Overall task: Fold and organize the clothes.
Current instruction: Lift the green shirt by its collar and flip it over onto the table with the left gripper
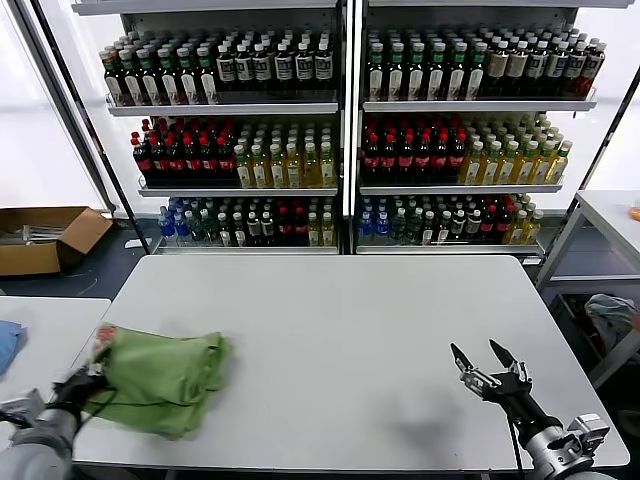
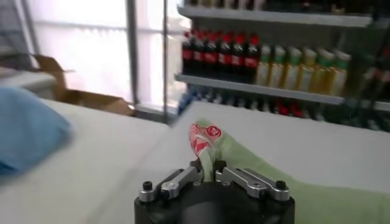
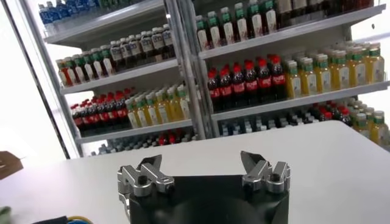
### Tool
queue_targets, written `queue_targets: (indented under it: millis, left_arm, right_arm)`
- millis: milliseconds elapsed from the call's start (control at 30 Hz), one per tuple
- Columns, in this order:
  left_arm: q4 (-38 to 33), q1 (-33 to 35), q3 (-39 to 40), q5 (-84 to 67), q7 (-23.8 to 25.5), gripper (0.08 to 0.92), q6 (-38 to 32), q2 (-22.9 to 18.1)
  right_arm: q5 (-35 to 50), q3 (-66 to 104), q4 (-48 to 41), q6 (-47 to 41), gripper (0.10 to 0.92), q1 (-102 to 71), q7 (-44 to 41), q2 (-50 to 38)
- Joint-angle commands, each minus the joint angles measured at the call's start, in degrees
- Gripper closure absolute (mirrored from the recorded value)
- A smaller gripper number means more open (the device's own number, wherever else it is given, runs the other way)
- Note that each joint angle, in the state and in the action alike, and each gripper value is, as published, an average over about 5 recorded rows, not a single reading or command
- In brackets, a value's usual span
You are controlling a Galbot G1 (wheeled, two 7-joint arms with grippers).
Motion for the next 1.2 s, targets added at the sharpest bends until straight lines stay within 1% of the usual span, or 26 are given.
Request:
queue_targets:
  millis: [33,133,233,333,433,533,567,700,800,867,967,1067,1200]
  left_arm:
    - [7.6,0.1,-18.4,-4.3,2.4,0.856,-0.7,14.9]
    - [7.0,-0.3,-17.7,-3.1,2.5,0.856,-0.7,15.5]
    - [5.1,-1.9,-16.0,-1.0,2.1,0.856,0.1,14.2]
    - [2.1,-3.4,-13.2,1.4,0.8,0.856,1.3,11.9]
    - [-2.2,-3.0,-7.9,4.7,-1.1,0.856,1.9,8.1]
    - [-7.3,-2.0,-0.5,9.4,-4.0,0.856,1.8,3.0]
    - [-9.6,-1.5,2.9,11.2,-5.7,0.856,1.6,1.1]
    - [-19.6,2.0,20.5,16.6,-11.4,0.856,0.6,-5.1]
    - [-23.6,3.4,32.6,17.8,-13.2,0.856,1.3,-7.9]
    - [-23.9,2.4,37.7,15.7,-14.2,0.856,2.0,-8.6]
    - [-23.3,-0.8,41.2,7.3,-16.1,0.856,3.4,-8.8]
    - [-21.2,-4.2,42.4,0.5,-17.1,0.856,4.0,-8.9]
    - [-18.6,-7.1,42.2,-1.7,-17.5,0.856,3.0,-8.9]
  right_arm:
    - [0.1,-0.4,-0.1,0.2,0.203,0.6,0.0,0.0]
    - [0.2,-0.3,-0.3,0.6,0.203,0.4,-0.1,0.1]
    - [0.2,0.0,-0.4,1.1,0.203,-0.4,-0.4,0.2]
    - [0.2,0.5,-0.5,1.6,0.203,-1.3,-0.7,0.4]
    - [0.2,1.1,-1.2,2.0,0.203,-1.5,-0.8,0.3]
    - [0.4,1.7,-1.5,2.0,0.203,-1.4,-0.7,0.3]
    - [0.5,1.9,-1.4,1.9,0.203,-1.4,-0.6,0.3]
    - [0.6,2.1,-1.2,1.6,0.203,-1.2,-0.2,0.4]
    - [0.4,2.0,-0.8,1.1,0.203,-0.8,0.2,0.8]
    - [0.3,1.9,-0.3,0.8,0.203,-0.9,0.5,1.1]
    - [-0.1,1.6,0.4,0.5,0.203,-1.3,0.7,1.3]
    - [-0.8,1.4,1.1,0.2,0.203,-1.7,0.9,1.6]
    - [-1.4,1.2,2.4,-0.2,0.203,-2.3,1.2,2.3]
